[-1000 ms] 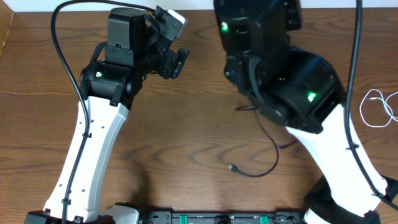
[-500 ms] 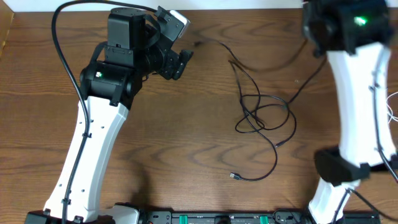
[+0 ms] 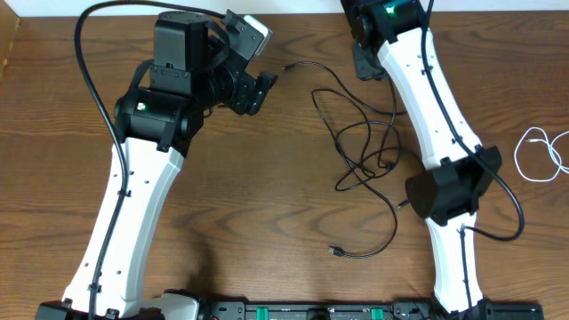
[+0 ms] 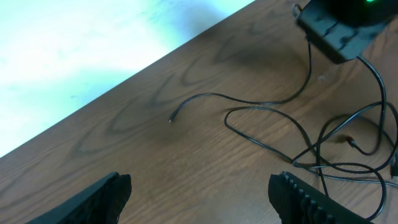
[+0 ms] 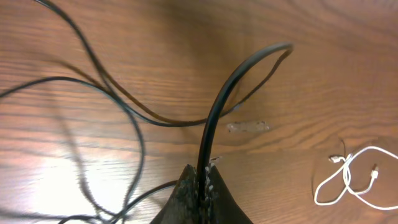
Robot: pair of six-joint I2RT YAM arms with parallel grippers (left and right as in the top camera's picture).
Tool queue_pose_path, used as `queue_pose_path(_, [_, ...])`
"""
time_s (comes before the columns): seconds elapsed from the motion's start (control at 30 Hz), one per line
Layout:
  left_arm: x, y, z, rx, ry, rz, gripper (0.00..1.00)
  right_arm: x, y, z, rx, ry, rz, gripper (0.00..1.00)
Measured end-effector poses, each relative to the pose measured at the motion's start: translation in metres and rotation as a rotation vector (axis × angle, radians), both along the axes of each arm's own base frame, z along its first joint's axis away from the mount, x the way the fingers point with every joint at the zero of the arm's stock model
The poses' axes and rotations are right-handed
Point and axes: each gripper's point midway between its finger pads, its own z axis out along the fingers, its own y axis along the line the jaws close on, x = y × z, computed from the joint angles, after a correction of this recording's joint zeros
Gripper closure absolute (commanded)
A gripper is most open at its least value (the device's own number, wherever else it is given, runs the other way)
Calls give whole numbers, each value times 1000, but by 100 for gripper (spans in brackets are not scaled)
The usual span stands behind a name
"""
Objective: Untangle cables
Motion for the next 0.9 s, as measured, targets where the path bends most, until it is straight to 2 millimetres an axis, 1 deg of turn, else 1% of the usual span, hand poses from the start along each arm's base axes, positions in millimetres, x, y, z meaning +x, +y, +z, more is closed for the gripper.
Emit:
queue_pose_path(0.1, [0,0,0,0,0,0,24,-9,8,34,34,-67,30,99])
queue_pose_path(0.13, [0,0,0,0,0,0,24,-13,8,51,49,-103,37,99])
queue_pose_path(0.23, [0,0,0,0,0,0,24,-22,6,109,112,-249,54,99])
queue_pose_path(0.27, [0,0,0,0,0,0,24,-27,4,137,148,-326,65,99])
queue_pose_path(0.3, [0,0,0,0,0,0,24,-31,2,155,167,-374,70,99])
queue_pose_path(0.37, [0,0,0,0,0,0,24,-40,-4,199,216,-498,77,99])
queue_pose_path(0.43, [0,0,0,0,0,0,24,-52,-14,238,260,-610,76,99])
queue_pose_path(0.47, [0,0,0,0,0,0,24,-59,-20,252,278,-648,76,99])
queue_pose_path(0.53, [0,0,0,0,0,0,24,-71,-32,273,308,-698,71,99])
queue_pose_path(0.57, [0,0,0,0,0,0,24,-76,-37,279,320,-714,69,99])
queue_pose_path(0.67, [0,0,0,0,0,0,24,-86,-42,291,366,-738,84,99])
queue_pose_path(0.73, [0,0,0,0,0,0,24,-89,-37,296,410,-740,117,99])
queue_pose_path(0.9, [0,0,0,0,0,0,24,-98,-5,306,555,-728,257,99])
